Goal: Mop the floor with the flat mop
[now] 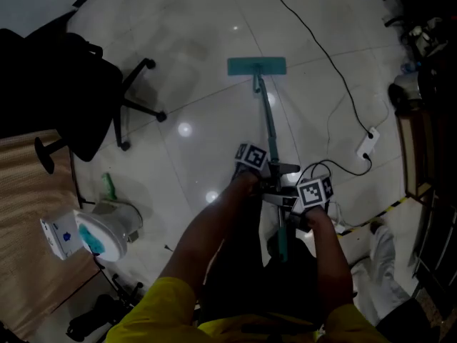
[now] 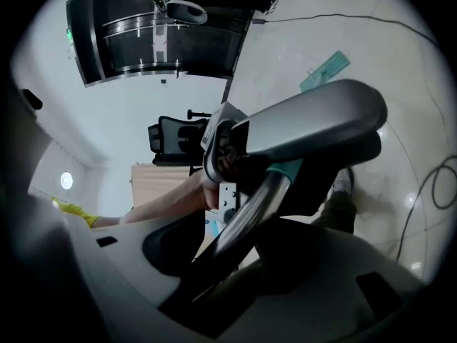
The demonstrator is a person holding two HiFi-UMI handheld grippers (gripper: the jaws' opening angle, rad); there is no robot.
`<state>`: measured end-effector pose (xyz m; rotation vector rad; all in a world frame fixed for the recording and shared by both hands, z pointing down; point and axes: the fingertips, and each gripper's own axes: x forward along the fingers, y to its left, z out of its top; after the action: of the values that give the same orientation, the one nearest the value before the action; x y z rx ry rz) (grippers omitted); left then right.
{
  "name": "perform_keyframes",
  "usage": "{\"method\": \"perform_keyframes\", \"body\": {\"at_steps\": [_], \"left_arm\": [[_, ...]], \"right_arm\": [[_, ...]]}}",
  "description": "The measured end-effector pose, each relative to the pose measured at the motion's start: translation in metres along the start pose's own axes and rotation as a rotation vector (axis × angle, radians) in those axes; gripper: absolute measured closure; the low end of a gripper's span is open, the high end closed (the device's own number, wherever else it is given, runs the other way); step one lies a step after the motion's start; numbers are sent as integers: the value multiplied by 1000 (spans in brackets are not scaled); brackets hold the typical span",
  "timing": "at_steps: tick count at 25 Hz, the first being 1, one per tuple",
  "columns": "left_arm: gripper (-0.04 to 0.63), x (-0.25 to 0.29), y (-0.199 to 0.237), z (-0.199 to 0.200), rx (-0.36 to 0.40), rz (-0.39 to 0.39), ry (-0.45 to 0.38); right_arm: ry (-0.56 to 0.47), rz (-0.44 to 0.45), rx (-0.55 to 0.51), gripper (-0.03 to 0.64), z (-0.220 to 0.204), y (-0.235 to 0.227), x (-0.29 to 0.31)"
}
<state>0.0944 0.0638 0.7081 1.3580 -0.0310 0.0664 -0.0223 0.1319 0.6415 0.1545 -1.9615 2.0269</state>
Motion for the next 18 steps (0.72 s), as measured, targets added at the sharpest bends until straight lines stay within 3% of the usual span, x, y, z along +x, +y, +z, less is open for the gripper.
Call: {"method": "perform_keyframes", "body": {"at_steps": [5,9,13,18], "left_arm": [[376,-30,2,130,74,63,41],[374,-47,-10,179,113,92,95],[373,-40,-38,148,138,81,126],[374,1,-82,27,103,18,69]], "right_arm": [[-47,-35,-19,402,133,-16,16],[-97,-22,-31,400,190,-8,25],[-96,-21,-48,395,164,21,17],[-73,-49,-2,391,36,63,-28]]}}
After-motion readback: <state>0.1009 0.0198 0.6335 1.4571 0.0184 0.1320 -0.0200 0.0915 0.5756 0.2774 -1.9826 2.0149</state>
